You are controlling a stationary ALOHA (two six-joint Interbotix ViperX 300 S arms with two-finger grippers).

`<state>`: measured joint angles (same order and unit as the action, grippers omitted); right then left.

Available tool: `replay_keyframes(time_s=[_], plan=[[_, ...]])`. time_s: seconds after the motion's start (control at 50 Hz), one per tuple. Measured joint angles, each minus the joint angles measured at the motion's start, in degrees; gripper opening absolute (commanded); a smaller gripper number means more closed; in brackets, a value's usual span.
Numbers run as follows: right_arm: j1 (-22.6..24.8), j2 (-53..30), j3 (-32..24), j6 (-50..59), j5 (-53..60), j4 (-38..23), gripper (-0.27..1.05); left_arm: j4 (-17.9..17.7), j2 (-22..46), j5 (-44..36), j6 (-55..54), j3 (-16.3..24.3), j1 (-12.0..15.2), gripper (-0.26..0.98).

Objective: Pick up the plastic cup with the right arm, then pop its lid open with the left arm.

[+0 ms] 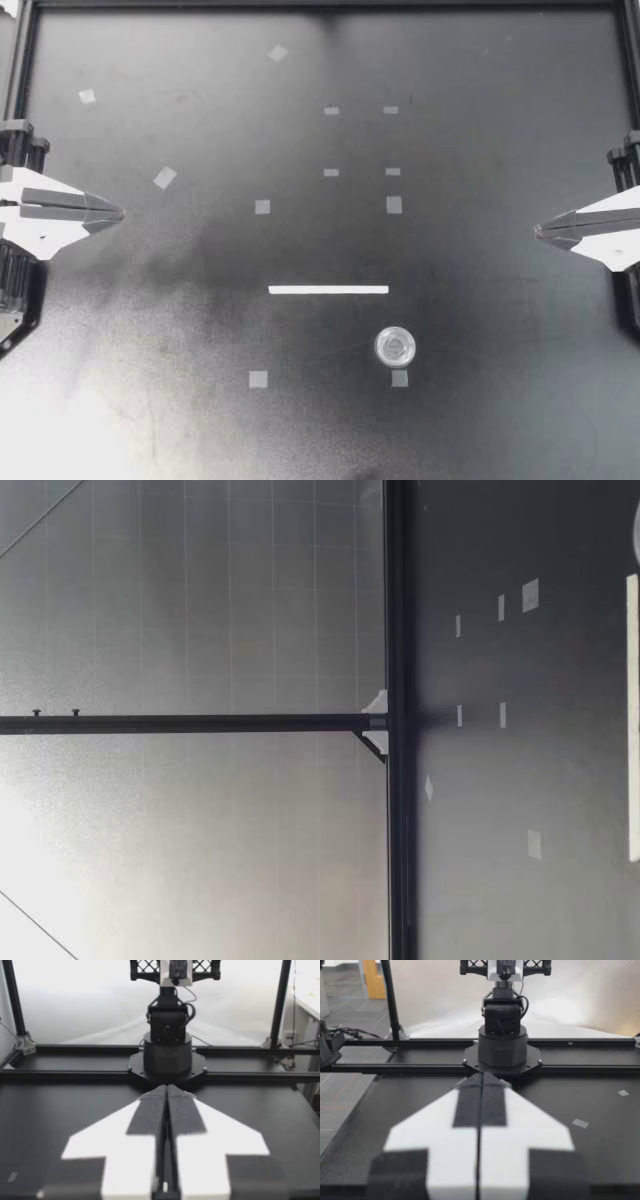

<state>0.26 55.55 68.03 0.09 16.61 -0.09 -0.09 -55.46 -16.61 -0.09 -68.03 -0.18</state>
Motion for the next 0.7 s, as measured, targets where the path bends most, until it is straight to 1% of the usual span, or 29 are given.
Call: replay_keyframes(time_s=[0.08,0.18,0.26,0.34,0.44,0.56,0.6,0.7], plan=[[0.00,0.00,1.05,0.09,0.09,0.00,-0.01,-0.09,-0.62,0.18,-0.88,-1.32,-0.26,-0.03],[0.09,0.09,3.08,0.26,0.70,0.00,-0.02,-1.05,-0.35,0.70,-0.97,-1.32,-0.53,-0.03],[0.09,-0.35,3.78,1.41,1.67,0.00,-0.02,-2.81,2.02,2.11,-0.97,0.26,-0.53,-0.03],[1.49,-2.20,3.96,3.43,1.85,0.00,0.00,-4.48,6.77,3.87,-0.97,2.99,-0.53,-0.03],[3.69,-6.33,4.66,7.56,1.76,0.00,0.10,-5.98,15.03,4.39,-0.97,6.42,-0.62,-0.03],[5.27,-11.60,5.80,13.36,2.29,0.00,0.32,-6.42,24.70,3.16,-0.70,9.49,-0.70,-0.03],[5.89,-13.54,6.06,15.38,2.72,0.00,0.41,-6.42,28.12,2.37,-0.62,10.81,-0.97,-0.03],[7.03,-17.49,7.29,19.51,4.48,0.00,0.55,-6.42,37.09,-0.18,-0.35,14.59,-2.37,-0.03]])
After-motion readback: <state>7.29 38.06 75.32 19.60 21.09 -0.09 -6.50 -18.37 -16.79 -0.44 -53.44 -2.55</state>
